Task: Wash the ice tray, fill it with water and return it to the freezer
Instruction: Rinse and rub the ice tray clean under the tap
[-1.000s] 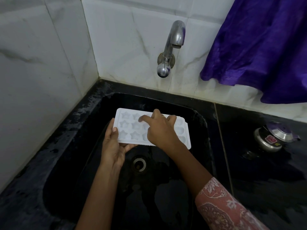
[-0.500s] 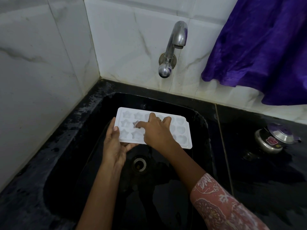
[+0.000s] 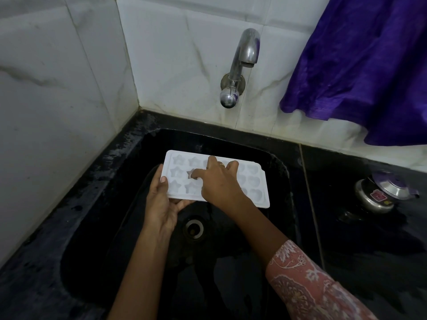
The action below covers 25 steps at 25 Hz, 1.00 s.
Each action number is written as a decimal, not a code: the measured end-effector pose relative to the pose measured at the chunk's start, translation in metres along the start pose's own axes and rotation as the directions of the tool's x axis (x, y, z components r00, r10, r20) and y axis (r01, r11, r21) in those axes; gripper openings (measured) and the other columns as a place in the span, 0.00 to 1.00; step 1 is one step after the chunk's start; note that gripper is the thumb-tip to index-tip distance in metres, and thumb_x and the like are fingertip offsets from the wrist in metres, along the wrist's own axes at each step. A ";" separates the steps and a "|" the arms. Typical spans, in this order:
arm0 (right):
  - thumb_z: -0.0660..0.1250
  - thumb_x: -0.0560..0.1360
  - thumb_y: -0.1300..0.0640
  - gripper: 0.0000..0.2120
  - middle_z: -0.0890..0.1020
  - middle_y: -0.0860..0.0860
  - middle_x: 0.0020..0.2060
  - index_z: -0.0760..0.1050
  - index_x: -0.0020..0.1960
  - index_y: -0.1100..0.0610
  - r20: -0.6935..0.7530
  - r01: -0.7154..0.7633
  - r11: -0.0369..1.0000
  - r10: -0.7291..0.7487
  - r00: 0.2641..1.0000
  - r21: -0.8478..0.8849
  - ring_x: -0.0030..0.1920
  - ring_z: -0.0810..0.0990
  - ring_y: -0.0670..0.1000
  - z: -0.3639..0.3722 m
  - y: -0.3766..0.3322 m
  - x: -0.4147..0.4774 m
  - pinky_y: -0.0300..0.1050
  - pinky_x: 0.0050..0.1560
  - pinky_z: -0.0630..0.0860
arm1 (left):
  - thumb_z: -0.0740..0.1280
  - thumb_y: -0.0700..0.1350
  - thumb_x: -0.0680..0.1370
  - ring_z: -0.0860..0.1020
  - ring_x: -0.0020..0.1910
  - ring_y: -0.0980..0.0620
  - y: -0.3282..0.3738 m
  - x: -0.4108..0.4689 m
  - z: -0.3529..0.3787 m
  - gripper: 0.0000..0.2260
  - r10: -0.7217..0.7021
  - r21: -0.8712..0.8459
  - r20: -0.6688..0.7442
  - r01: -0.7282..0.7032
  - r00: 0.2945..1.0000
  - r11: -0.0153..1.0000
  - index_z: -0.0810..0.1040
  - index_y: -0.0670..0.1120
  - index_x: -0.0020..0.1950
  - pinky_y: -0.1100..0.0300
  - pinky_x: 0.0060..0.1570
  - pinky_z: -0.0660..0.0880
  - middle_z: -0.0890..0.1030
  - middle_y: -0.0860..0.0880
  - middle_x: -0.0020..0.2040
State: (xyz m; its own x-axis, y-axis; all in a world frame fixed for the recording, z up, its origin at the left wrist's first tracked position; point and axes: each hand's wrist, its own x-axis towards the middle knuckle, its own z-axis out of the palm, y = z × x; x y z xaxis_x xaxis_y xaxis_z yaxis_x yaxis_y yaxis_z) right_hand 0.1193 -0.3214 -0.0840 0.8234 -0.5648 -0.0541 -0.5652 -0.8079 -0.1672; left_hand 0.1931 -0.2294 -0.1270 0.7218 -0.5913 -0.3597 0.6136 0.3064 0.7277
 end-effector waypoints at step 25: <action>0.60 0.77 0.58 0.20 0.66 0.55 0.64 0.69 0.67 0.45 0.008 0.115 0.990 -0.114 0.993 -0.085 0.63 0.69 0.55 0.007 -0.028 0.018 0.55 0.66 0.54 | 0.52 0.43 0.83 0.79 0.48 0.51 -0.002 0.000 -0.001 0.15 0.003 -0.044 -0.004 -0.003 1.000 0.999 0.69 0.52 0.67 0.54 0.29 0.79 0.79 0.51 0.53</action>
State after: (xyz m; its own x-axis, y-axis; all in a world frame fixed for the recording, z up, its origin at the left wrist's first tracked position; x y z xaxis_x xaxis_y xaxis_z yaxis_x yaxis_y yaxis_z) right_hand 0.1500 -0.3075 -0.0869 0.8830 -0.4674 -0.0429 -0.4694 -0.8786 -0.0875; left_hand 0.1919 -0.2292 -0.1284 0.7246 -0.5876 -0.3601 0.6253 0.3408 0.7021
